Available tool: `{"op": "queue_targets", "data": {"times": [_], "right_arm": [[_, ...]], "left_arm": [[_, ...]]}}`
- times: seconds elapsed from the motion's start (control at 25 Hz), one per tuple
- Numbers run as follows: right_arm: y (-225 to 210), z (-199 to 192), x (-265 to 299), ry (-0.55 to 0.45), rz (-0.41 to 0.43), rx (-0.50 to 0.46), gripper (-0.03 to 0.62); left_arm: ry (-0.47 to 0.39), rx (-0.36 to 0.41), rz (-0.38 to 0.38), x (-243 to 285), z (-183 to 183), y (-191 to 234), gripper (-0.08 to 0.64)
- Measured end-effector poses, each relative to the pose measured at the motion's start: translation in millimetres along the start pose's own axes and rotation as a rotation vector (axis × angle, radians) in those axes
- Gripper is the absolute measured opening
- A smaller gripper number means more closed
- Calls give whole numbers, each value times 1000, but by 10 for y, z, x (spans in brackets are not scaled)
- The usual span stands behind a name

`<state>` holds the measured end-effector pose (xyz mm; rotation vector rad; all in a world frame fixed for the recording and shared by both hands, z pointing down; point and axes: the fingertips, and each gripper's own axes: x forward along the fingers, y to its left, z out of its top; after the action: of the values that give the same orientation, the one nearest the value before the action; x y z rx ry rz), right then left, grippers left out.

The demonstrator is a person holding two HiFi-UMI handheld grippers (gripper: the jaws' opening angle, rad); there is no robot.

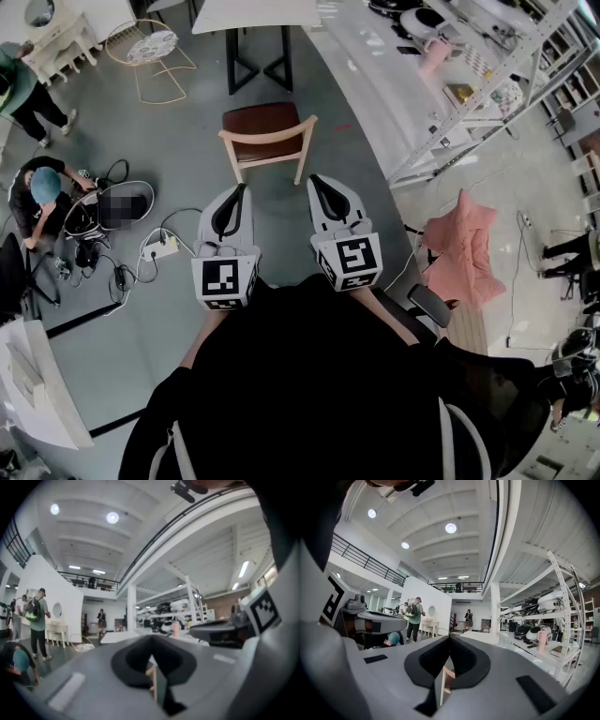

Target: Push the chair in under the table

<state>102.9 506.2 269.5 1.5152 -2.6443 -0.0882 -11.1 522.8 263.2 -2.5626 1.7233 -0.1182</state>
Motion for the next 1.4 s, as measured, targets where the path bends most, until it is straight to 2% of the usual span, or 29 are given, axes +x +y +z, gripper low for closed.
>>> {"op": "queue_targets", "data": {"times": [0.36,0.68,0.84,1.04,1.16,1.4], "right_arm": [[125,-54,68,-5,-34,-5,21],[-175,-193,314,5,-77,33,21],[-383,-276,601,-4,-64,26,23],[-722,-405,1158,7,-16,29,23],[-930,-462,1532,25,5,11,23],[-1344,-676,2181,96,92,25,25]], "left_arm": [[-10,-6,-29,-13,-83,146,8],[8,-13,-49,310,-172,269,8],[-13,-14,-64,656,-270,297,8],[51,-5,-79,1269,-398,423,9],[-4,-23,-64,1698,-344,572,9],[84,-23,-26,2413,-551,797,14]]}}
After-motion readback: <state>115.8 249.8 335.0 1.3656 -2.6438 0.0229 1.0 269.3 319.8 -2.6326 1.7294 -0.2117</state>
